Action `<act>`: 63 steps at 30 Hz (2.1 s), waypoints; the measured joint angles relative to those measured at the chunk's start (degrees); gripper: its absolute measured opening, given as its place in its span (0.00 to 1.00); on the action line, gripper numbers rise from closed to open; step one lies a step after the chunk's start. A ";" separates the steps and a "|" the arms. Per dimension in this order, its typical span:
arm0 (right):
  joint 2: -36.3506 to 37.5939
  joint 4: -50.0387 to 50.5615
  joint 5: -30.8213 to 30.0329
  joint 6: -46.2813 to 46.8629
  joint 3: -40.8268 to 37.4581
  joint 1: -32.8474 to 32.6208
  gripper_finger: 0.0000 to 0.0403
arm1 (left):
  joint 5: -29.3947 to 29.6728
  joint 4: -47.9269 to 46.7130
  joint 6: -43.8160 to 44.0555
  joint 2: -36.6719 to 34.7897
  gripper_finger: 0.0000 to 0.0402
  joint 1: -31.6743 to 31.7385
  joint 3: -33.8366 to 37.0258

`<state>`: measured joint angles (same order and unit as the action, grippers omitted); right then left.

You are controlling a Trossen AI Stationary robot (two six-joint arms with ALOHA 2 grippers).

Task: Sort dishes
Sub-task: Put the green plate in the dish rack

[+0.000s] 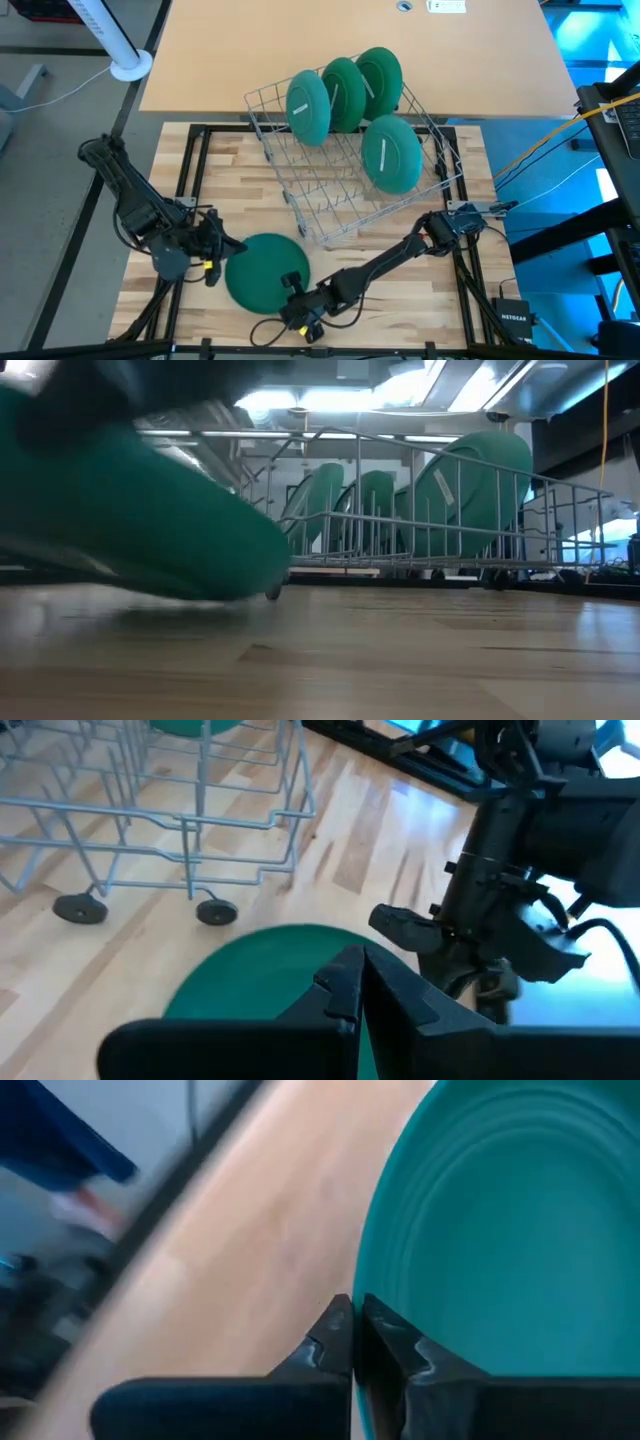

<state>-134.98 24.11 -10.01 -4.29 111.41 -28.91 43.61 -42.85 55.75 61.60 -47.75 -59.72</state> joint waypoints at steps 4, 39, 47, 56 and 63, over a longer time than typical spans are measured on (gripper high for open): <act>0.00 -0.17 3.17 -0.16 4.35 -0.35 0.02 | -1.73 0.00 0.04 -2.01 0.01 -0.04 -1.17; 34.66 25.48 -19.06 7.06 22.14 5.07 0.02 | -1.59 -0.44 4.06 -16.76 0.01 -2.69 -4.94; 44.28 31.88 -18.38 17.69 21.95 15.54 0.02 | -1.44 -0.35 4.32 -13.71 0.01 -2.69 -4.94; 51.34 39.32 -12.36 30.36 21.97 26.22 0.02 | -1.25 -0.35 3.89 -10.81 0.01 -2.67 -4.94; 51.84 38.10 4.53 34.01 21.97 28.46 0.02 | -1.25 -0.69 3.89 -6.69 0.01 -2.69 -4.94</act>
<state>-83.14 62.22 -5.47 29.73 133.38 -0.45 42.37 -43.54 59.64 54.91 -50.43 -64.66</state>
